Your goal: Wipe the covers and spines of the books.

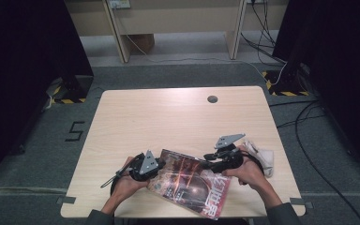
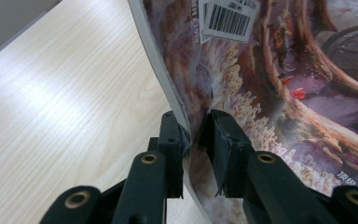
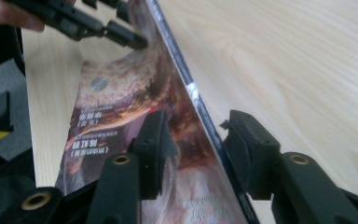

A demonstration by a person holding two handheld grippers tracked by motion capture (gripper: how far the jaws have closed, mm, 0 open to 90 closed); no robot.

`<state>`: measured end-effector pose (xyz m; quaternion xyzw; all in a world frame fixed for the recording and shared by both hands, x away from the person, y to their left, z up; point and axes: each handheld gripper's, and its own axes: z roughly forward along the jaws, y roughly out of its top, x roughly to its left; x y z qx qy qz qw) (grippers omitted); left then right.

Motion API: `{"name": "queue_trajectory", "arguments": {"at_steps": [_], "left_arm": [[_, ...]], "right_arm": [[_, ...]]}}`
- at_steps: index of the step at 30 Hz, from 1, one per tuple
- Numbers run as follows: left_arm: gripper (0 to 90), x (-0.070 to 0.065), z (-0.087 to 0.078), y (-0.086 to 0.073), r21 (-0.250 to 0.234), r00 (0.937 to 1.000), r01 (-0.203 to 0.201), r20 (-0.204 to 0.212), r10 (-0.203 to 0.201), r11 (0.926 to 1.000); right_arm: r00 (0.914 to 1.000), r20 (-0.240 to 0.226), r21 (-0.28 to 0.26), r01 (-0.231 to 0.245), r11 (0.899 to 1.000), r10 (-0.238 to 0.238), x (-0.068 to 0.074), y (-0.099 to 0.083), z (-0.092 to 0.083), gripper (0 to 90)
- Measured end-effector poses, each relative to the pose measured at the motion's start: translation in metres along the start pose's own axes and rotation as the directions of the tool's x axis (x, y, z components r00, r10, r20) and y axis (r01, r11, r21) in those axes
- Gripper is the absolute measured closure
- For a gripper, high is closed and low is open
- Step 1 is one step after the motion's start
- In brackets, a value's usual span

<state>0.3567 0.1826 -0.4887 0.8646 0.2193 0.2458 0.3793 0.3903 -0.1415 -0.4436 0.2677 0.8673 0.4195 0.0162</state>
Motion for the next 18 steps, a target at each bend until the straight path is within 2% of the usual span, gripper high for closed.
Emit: {"name": "queue_trajectory", "arguments": {"at_steps": [2,7,10,12,15,18], "left_arm": [[76.1,0.0,-0.002,-0.002,-0.001,1.0,0.006,-0.002,-0.006,1.0],[77.2,-0.003,-0.007,-0.005,-0.008,0.9999,0.004,-0.014,-0.005,1.0],[77.4,-0.005,-0.01,-0.007,-0.011,0.9999,0.008,-0.014,-0.008,0.9999],[77.6,-0.005,-0.012,-0.008,-0.012,0.9998,0.012,-0.014,-0.012,0.9998],[77.6,-0.006,-0.012,-0.008,-0.013,0.9997,0.015,-0.018,-0.015,0.9998],[77.6,-0.008,-0.013,-0.008,-0.017,0.9996,0.017,-0.024,-0.017,0.9997]], "right_arm": [[0.9996,0.015,-0.024,-0.024,0.999,0.025,-0.003,-0.001,-0.008,54.4],[0.9969,0.063,-0.058,-0.044,0.997,0.048,-0.01,-0.006,-0.029,52.8],[0.9909,0.125,-0.053,-0.043,0.998,0.05,-0.014,-0.012,-0.041,52.7],[0.9828,0.178,-0.036,-0.044,0.998,0.05,-0.016,-0.018,-0.049,52.5],[0.9678,0.239,-0.043,-0.07,0.997,0.078,-0.023,-0.026,-0.065,51.8],[0.9387,0.331,-0.029,-0.092,0.995,0.096,-0.032,-0.035,-0.079,50.8]]}}
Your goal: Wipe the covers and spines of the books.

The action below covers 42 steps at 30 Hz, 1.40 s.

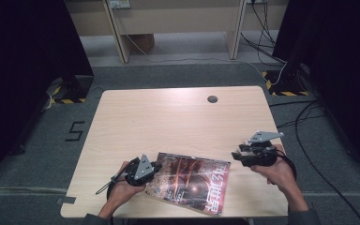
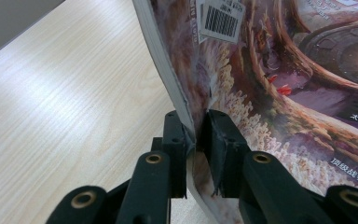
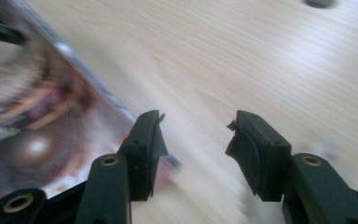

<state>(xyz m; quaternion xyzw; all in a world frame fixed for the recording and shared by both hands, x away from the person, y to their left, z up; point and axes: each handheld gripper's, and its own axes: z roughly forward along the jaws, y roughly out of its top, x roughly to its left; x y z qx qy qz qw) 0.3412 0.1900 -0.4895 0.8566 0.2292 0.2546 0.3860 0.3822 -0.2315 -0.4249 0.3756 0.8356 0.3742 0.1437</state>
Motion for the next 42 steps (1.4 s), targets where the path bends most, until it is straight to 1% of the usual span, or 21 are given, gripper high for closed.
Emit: {"name": "queue_trajectory", "arguments": {"at_steps": [2,4,6,11,12,14,17,18,19,21,22,24,26,28,30,31,32,33,37,40,42], "left_arm": [[77.6,-0.001,-0.001,0.0,0.002,1.0,-0.001,-0.001,0.001,1.0],[77.6,-0.001,-0.002,-0.001,0.005,1.0,0.004,-0.001,-0.004,1.0],[77.6,-0.002,-0.003,-0.001,0.008,1.0,0.009,-0.003,-0.009,0.9999],[77.6,-0.003,-0.005,-0.001,0.007,1.0,0.008,-0.005,-0.008,0.9999],[77.6,-0.004,-0.005,-0.001,0.007,0.9999,0.009,-0.006,-0.009,0.9999],[77.5,-0.004,-0.006,0.0,0.008,0.9999,0.009,-0.005,-0.009,0.9999],[77.5,-0.004,-0.006,-0.001,0.01,0.9999,0.01,-0.005,-0.01,0.9999],[77.4,-0.004,-0.006,-0.001,0.01,0.9999,0.01,-0.007,-0.01,0.9999],[77.4,-0.005,-0.006,-0.001,0.01,0.9999,0.01,-0.007,-0.01,0.9999],[77.4,-0.005,-0.006,-0.001,0.009,0.9999,0.013,-0.007,-0.013,0.9999],[77.4,-0.005,-0.007,-0.001,0.01,0.9999,0.015,-0.006,-0.015,0.9998],[77.3,-0.005,-0.007,-0.001,0.008,0.9998,0.019,-0.006,-0.019,0.9998],[77.3,-0.005,-0.007,-0.001,0.007,0.9998,0.021,-0.007,-0.02,0.9998],[77.3,-0.006,-0.007,-0.001,0.008,0.9998,0.02,-0.007,-0.02,0.9998],[77.2,-0.006,-0.007,-0.001,0.009,0.9998,0.019,-0.009,-0.019,0.9998],[77.2,-0.006,-0.007,-0.001,0.009,0.9997,0.021,-0.009,-0.021,0.9997],[77.2,-0.006,-0.006,-0.002,0.009,0.9997,0.023,-0.009,-0.023,0.9997],[77.2,-0.006,-0.006,-0.002,0.01,0.9997,0.023,-0.01,-0.023,0.9997],[77.2,-0.006,-0.006,-0.001,0.015,0.9996,0.023,-0.014,-0.022,0.9996],[77.2,-0.007,-0.006,-0.002,0.022,0.9995,0.026,-0.018,-0.026,0.9994],[77.2,-0.008,-0.006,-0.002,0.023,0.9994,0.028,-0.02,-0.028,0.9993]], "right_arm": [[0.9973,0.073,0.021,-0.01,1.0,0.009,-0.009,-0.007,-0.005,49.9],[0.9901,0.139,0.045,-0.028,0.999,0.021,-0.018,-0.014,-0.008,48.3],[0.9848,0.166,0.065,-0.062,0.996,0.05,-0.025,-0.021,-0.008,47.2],[0.9752,0.202,0.119,-0.115,0.986,0.089,-0.038,-0.039,-0.002,43.4],[0.9749,0.201,0.129,-0.123,0.984,0.095,-0.04,-0.042,0.0,43.3],[0.9756,0.2,0.147,-0.122,0.981,0.092,-0.041,-0.046,0.004,43.2],[0.9755,0.196,0.163,-0.133,0.978,0.101,-0.042,-0.049,0.008,44.0],[0.9774,0.191,0.168,-0.123,0.978,0.09,-0.043,-0.05,0.009,44.4],[0.9764,0.191,0.172,-0.135,0.976,0.101,-0.042,-0.051,0.01,44.6],[0.9787,0.184,0.182,-0.126,0.975,0.092,-0.044,-0.053,0.013,46.8],[0.9779,0.184,0.187,-0.134,0.973,0.099,-0.043,-0.054,0.014,48.3],[0.9786,0.186,0.206,-0.127,0.97,0.089,-0.043,-0.055,0.016,53.6],[0.9823,0.168,0.207,-0.118,0.971,0.084,-0.044,-0.057,0.019,60.9],[0.9842,0.164,0.229,-0.103,0.968,0.066,-0.045,-0.06,0.021,67.8],[0.9866,0.147,0.22,-0.102,0.97,0.07,-0.046,-0.061,0.02,74.6],[0.9853,0.162,0.219,-0.09,0.971,0.055,-0.047,-0.06,0.019,76.2],[0.9847,0.166,0.219,-0.087,0.972,0.051,-0.047,-0.06,0.018,76.9],[0.9842,0.165,0.209,-0.098,0.973,0.063,-0.048,-0.059,0.017,77.6],[0.9838,0.163,0.159,-0.101,0.982,0.075,-0.046,-0.054,0.01,78.8],[0.9872,0.135,0.104,-0.1,0.99,0.086,-0.042,-0.046,0.005,79.2],[0.9907,0.115,0.068,-0.08,0.994,0.072,-0.036,-0.038,0.001,79.3]]}}
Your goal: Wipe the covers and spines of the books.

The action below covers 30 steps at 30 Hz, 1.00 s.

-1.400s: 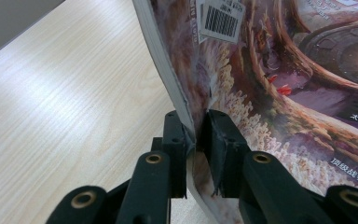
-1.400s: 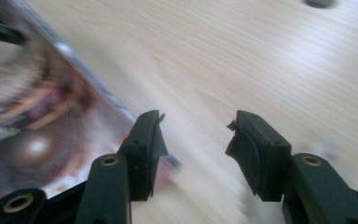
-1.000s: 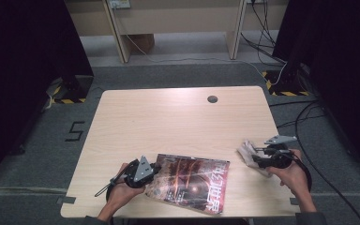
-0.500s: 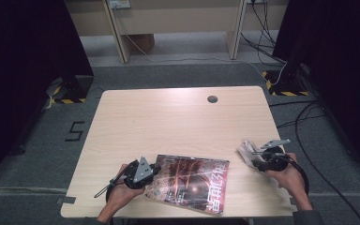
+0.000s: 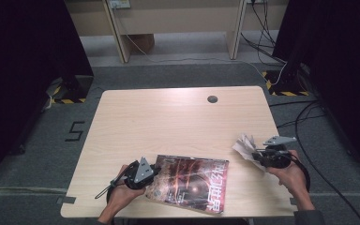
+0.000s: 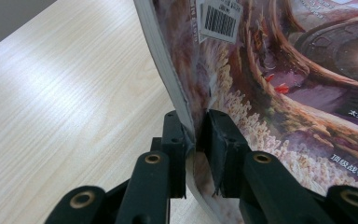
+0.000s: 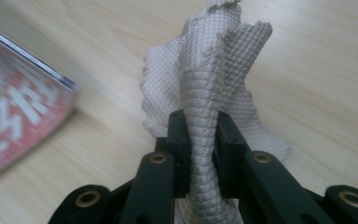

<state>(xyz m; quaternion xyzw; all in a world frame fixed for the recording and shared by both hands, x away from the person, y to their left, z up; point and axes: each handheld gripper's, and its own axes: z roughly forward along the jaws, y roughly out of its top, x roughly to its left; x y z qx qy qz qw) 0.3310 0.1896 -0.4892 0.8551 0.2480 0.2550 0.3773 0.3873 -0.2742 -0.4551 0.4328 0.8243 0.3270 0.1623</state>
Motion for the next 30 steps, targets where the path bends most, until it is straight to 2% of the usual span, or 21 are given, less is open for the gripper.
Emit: {"name": "queue_trajectory", "arguments": {"at_steps": [4,6,11,18,25,28,30], "left_arm": [[77.2,-0.001,0.0,-0.001,0.004,1.0,0.01,0.0,-0.01,0.9999],[77.2,-0.002,0.0,-0.001,0.003,0.9999,0.01,0.002,-0.01,0.9999],[77.1,-0.005,0.001,0.0,0.0,0.9999,0.014,0.0,-0.014,0.9999],[76.9,-0.009,0.002,0.002,0.0,0.9999,0.015,0.001,-0.015,0.9999],[76.6,-0.01,0.003,0.002,0.001,0.9999,0.012,-0.002,-0.012,0.9999],[76.6,-0.011,0.002,0.002,-0.001,1.0,0.006,-0.005,-0.006,1.0],[76.5,-0.012,0.003,0.003,0.003,0.9999,-0.001,-0.011,0.001,1.0]], "right_arm": [[0.9988,-0.044,-0.067,0.021,0.998,-0.024,0.016,0.015,-0.007,79.3],[0.9953,-0.089,-0.093,0.029,0.995,-0.037,0.026,0.022,-0.007,79.1],[0.9863,-0.152,-0.12,0.047,0.992,-0.065,0.045,0.034,-0.001,79.0],[0.9676,-0.23,-0.121,0.079,0.989,-0.105,0.074,0.047,0.016,78.9],[0.9455,-0.278,-0.096,0.148,0.984,-0.169,0.105,0.056,0.035,78.3],[0.9436,-0.267,-0.084,0.179,0.98,-0.195,0.113,0.059,0.043,78.0],[0.9417,-0.272,-0.082,0.183,0.98,-0.199,0.117,0.061,0.047,77.7]]}}
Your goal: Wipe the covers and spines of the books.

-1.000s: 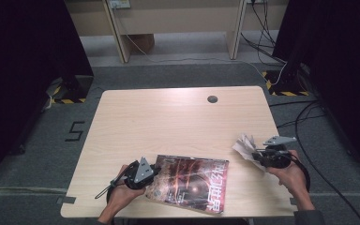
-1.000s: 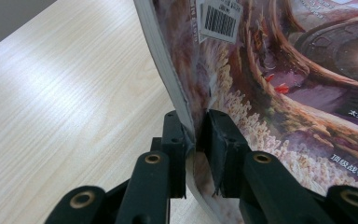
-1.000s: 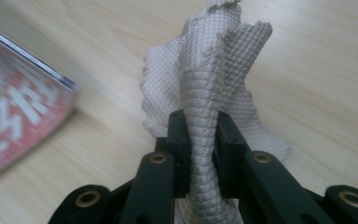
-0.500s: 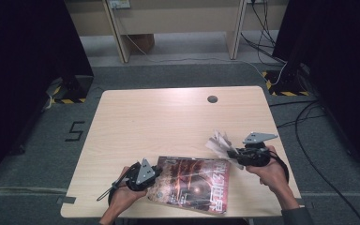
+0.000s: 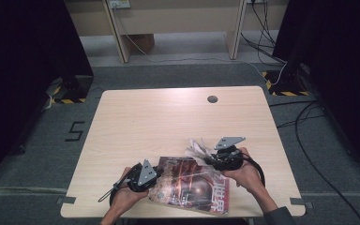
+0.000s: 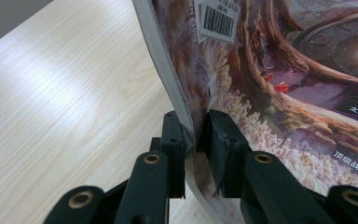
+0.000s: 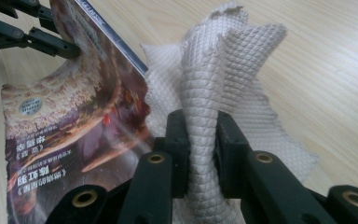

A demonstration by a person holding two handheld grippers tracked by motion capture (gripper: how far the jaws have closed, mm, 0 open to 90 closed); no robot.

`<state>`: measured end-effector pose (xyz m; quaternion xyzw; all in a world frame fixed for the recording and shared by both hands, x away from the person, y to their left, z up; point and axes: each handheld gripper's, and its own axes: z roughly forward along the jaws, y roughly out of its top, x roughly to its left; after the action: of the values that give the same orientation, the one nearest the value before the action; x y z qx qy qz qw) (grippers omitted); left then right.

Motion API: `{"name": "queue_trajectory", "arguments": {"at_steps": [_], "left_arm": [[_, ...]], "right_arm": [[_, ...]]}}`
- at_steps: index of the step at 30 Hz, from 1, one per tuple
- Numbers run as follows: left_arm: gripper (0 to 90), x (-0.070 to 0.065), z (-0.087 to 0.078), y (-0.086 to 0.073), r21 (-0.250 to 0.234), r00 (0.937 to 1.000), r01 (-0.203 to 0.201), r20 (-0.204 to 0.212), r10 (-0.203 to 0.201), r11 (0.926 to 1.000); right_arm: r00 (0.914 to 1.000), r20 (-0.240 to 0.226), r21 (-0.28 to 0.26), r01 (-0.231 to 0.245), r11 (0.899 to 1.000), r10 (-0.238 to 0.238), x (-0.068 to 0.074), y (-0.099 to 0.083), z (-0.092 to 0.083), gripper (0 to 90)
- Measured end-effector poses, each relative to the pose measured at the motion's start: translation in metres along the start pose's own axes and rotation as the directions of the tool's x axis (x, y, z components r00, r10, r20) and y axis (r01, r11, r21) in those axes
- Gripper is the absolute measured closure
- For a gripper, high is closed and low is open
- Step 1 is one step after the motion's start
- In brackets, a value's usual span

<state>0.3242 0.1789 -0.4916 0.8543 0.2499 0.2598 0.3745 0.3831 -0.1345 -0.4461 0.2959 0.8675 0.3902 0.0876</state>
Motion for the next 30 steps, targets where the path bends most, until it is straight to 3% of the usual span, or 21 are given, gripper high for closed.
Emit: {"name": "queue_trajectory", "arguments": {"at_steps": [15,18,30], "left_arm": [[75.6,-0.002,0.0,0.0,0.005,0.9999,-0.012,-0.011,0.012,0.9999],[75.4,0.0,0.001,-0.001,0.003,1.0,-0.006,0.0,0.006,1.0],[74.9,0.0,0.0,0.0,0.002,0.9998,-0.018,-0.005,0.018,0.9998]], "right_arm": [[0.9952,-0.047,-0.03,0.084,0.996,-0.086,0.032,0.03,0.022,77.2],[0.9912,-0.029,-0.024,0.128,0.991,-0.129,0.038,0.035,0.025,77.8],[0.9936,0.031,0.037,0.107,0.994,-0.108,0.017,0.015,0.016,78.6]]}}
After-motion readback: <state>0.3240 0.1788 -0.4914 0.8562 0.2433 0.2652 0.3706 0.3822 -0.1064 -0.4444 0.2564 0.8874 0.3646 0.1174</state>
